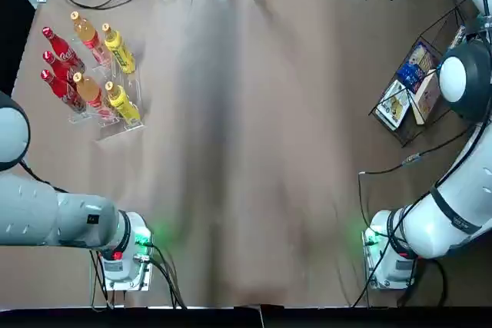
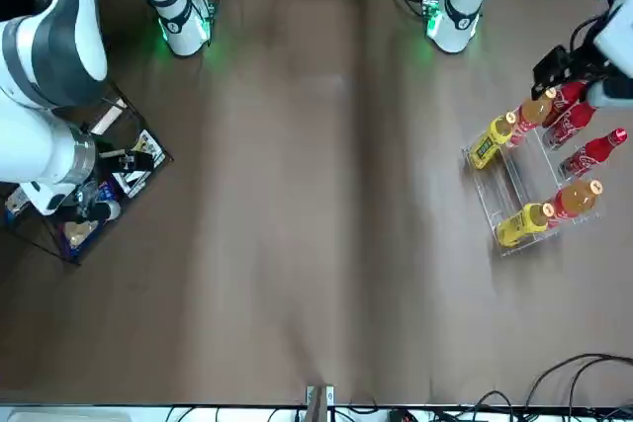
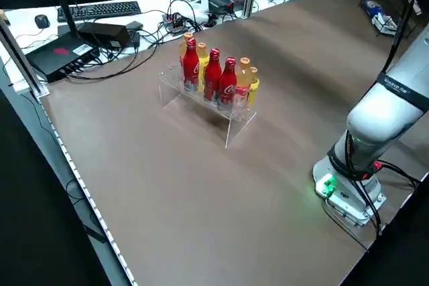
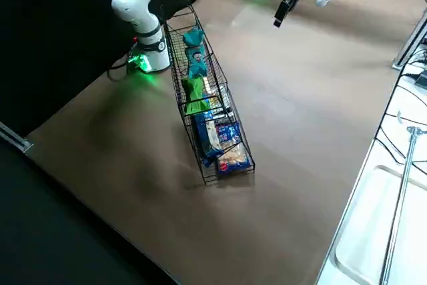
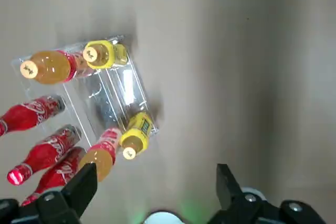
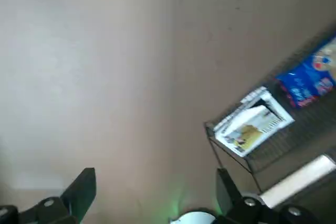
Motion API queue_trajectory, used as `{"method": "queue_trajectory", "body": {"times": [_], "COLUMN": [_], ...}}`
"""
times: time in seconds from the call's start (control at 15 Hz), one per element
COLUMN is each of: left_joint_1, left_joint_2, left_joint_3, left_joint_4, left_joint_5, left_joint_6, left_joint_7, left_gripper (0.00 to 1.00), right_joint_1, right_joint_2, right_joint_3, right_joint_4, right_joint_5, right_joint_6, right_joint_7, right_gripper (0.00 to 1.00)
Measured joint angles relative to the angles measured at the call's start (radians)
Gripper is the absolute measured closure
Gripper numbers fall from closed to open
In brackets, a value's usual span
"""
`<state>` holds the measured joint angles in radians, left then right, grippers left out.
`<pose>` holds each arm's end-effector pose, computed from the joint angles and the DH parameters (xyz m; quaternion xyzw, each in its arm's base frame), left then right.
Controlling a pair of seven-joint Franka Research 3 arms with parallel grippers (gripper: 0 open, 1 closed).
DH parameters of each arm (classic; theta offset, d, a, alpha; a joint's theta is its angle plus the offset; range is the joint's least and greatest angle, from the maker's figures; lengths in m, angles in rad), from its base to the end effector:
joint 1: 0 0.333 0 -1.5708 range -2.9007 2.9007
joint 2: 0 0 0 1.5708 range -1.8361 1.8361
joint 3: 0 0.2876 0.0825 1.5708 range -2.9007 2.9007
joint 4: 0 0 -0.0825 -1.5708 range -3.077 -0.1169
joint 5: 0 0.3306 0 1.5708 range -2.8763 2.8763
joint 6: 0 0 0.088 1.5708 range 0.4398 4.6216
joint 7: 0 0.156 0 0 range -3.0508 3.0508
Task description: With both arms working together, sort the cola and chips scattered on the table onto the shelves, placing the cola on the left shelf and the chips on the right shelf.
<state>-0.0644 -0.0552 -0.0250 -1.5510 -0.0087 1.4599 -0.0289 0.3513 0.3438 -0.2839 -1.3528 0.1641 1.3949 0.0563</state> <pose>0.4703 -0.0439 0.5727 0.9994 -0.0306 -0.0181 0.0026 0.5443 0.0841 0.4474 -0.9890 -0.0091 0.1456 0.0251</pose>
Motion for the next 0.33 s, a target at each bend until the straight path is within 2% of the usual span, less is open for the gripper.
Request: {"method": "queue_trajectory", "body": {"times": [0.13,0.33], "left_joint_1": [0.0,0.0], "left_joint_2": [-0.004,-0.004], "left_joint_3": [-0.041,-0.085], "left_joint_4": [-0.051,-0.08], "left_joint_5": [0.076,0.113], "left_joint_6": [0.042,0.055], "left_joint_7": [0.002,0.002], "left_gripper": [0.0,0.0], "right_joint_1": [0.002,0.008], "right_joint_2": [-0.005,-0.053], "right_joint_3": [0.0,0.0], "right_joint_4": [-0.017,-0.107], "right_joint_5": [0.022,0.026], "right_joint_6": [0.038,0.123], "right_joint_7": [-0.012,-0.017], "right_gripper": [0.0,0.0]}}
